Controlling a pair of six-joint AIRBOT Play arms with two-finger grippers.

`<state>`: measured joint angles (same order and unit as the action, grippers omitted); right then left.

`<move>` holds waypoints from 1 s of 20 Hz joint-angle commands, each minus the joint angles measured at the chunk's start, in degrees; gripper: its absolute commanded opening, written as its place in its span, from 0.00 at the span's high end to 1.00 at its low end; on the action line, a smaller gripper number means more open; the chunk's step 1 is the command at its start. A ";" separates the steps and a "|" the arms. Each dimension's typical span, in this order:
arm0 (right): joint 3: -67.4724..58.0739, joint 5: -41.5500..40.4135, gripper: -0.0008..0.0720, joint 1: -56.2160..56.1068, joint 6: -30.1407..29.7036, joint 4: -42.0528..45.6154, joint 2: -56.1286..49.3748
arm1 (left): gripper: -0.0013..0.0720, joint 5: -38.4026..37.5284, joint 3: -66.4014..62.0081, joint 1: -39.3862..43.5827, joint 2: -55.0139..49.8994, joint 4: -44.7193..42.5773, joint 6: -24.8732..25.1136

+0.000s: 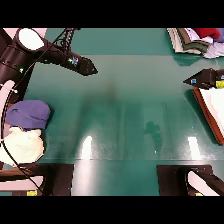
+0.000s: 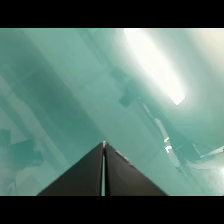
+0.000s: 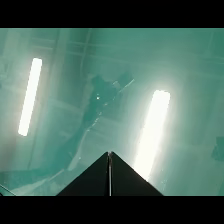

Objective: Fold the shirts.

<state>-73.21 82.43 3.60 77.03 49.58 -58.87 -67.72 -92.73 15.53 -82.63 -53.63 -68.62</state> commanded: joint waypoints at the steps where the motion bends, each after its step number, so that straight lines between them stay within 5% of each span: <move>1: -0.07 0.07 0.96 -0.09 0.00 -0.02 0.04 | 0.95 0.02 -0.07 0.02 -0.02 0.00 0.00; 16: -0.07 0.72 0.96 -0.09 0.02 -0.07 0.04 | 0.95 3.65 -0.07 -0.07 0.07 -0.02 0.02; 20: -0.07 0.68 0.96 -0.09 0.02 -0.02 0.04 | 0.95 -9.18 0.37 -6.62 3.41 -5.20 0.07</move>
<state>-73.21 83.07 3.53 77.03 49.54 -58.87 -69.73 -92.62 12.56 -81.21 -54.98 -68.62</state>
